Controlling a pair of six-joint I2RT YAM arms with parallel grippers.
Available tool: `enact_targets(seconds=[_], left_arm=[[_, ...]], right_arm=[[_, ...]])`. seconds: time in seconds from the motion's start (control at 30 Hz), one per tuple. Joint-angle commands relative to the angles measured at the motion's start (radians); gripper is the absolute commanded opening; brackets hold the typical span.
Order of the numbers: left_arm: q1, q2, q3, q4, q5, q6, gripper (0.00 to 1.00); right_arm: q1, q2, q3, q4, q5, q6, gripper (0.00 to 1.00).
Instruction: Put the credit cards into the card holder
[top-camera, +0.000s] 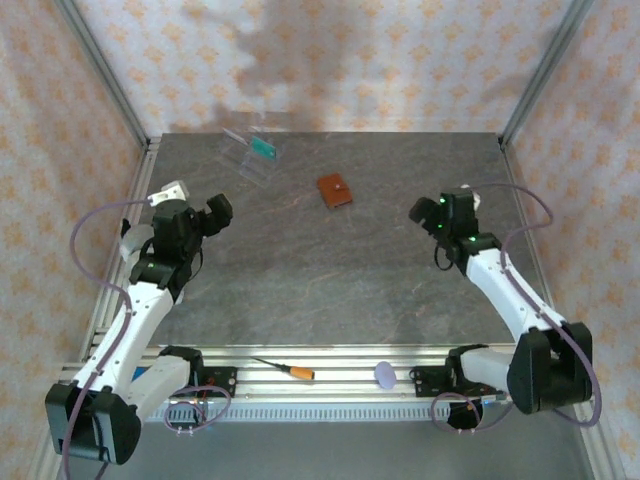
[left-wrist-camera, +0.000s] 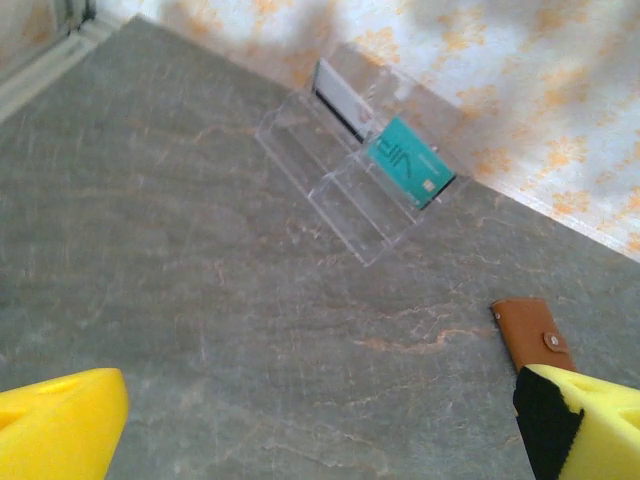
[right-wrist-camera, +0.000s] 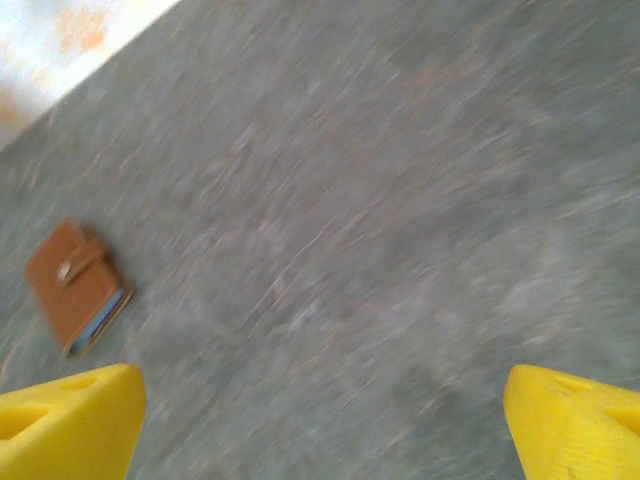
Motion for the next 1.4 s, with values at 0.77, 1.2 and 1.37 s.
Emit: enact_targets(seconds=[0.77, 1.2, 1.37], left_arm=[[-0.033, 0.794, 0.575, -0.061, 0.156, -0.181, 0.56], [-0.051, 1.194, 0.913, -0.155, 0.119, -0.230, 0.53], [-0.055, 1.258, 0.994, -0.240, 0.140, -0.229, 0.55]], right_arm=[[0.085, 0.230, 0.160, 0.170, -0.162, -0.006, 0.89], [0.084, 0.158, 0.105, 0.127, -0.128, -0.022, 0.89], [0.084, 0.154, 0.111, 0.103, -0.133, -0.032, 0.89]])
